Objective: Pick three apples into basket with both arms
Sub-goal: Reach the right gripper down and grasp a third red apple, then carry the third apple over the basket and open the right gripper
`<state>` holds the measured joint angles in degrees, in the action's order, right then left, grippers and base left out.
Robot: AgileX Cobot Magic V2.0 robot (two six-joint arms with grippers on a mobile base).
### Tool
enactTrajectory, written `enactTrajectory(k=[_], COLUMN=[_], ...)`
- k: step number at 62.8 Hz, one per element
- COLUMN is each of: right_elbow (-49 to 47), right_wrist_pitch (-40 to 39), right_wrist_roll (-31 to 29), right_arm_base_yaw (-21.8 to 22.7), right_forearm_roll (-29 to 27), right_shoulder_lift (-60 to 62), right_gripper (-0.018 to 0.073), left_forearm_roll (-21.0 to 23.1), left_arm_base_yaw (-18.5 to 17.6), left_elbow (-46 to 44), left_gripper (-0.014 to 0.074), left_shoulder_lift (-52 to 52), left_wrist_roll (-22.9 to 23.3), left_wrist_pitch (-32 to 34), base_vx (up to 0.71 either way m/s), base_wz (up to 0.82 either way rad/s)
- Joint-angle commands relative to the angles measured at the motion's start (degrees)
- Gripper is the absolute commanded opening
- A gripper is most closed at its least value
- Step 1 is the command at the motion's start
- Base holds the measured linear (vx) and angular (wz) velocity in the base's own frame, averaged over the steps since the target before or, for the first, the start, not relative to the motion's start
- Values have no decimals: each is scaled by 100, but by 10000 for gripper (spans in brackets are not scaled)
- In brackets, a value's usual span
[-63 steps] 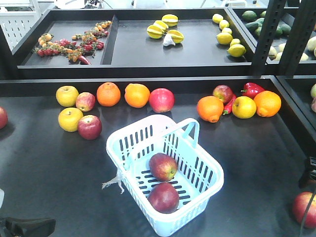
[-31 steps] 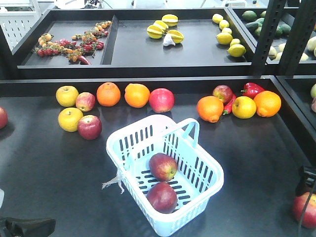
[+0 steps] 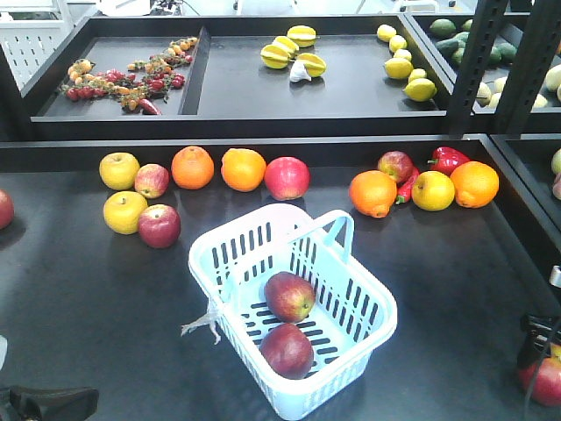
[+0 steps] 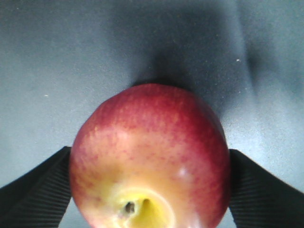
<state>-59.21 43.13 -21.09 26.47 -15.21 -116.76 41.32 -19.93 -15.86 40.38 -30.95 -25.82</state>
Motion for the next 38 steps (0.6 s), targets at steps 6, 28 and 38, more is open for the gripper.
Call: enactTrajectory(k=[6, 28, 38], right_elbow=[-112, -112, -106], right_wrist_pitch=[167, 1245, 1510], right_wrist_roll=[-134, -2491, -3134], right_arm_base_yaw=[1, -160, -841], right_forearm_roll=[-383, -3170, -3938], right_shoulder_lift=[390, 1997, 2702], right_gripper=[373, 40, -10], left_forearm_roll=[172, 172, 172], left_arm_base_yaw=[-8, -8, -8], left_elbow=[-132, -132, -132], left_gripper=[-6, -6, -6], left_shoulder_lift=[-24, -24, -24], left_wrist_roll=[17, 17, 17], left_wrist_pitch=[215, 215, 220], base_vx=[0, 0, 0], base_wz=[0, 0, 0])
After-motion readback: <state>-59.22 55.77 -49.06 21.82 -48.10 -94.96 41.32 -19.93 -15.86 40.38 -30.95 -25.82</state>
